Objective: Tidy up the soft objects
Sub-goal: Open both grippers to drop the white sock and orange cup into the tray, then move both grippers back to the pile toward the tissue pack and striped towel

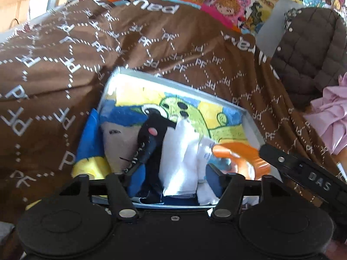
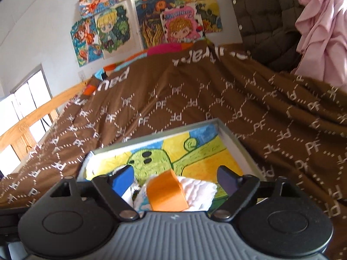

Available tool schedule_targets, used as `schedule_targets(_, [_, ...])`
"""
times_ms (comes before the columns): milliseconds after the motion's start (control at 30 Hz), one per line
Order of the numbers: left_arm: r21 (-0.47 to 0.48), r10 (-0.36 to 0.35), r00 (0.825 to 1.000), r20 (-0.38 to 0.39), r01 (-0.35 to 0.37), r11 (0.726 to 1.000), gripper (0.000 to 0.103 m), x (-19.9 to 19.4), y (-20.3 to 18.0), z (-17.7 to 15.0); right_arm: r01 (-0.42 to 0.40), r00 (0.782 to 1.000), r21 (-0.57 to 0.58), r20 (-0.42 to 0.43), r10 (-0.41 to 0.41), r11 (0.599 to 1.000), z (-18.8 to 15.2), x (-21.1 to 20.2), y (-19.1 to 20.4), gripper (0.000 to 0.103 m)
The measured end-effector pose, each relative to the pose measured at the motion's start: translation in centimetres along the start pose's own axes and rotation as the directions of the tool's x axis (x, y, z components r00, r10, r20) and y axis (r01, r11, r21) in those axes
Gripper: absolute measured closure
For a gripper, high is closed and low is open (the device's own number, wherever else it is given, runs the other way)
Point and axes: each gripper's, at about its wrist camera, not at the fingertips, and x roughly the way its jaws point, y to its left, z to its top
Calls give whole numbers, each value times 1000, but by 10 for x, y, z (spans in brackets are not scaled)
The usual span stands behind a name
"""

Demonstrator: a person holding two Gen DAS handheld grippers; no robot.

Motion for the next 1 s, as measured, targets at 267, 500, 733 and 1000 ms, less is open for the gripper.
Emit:
schedule_targets(267, [8,-10,994,109,9,1000,17,-57,-10,6,-22,995,-18,99,24,1000,12,-63,1,1])
schedule_targets(500, [25,-31,979,200,26,999,3,-113,-21,-1,-2,974,-77,224,19,997,6,-114,10,0])
schedule_targets(733, [91,-56,968,245,34,995,1,-167,-27,-22,-27,929,-118,364,68,993,-13,-164,17,0])
schedule_targets(1000, [143,-69,946,316,24,989,1,-222,-28,-49,-41,923,-186,369,109,982,-46,-203,35,0])
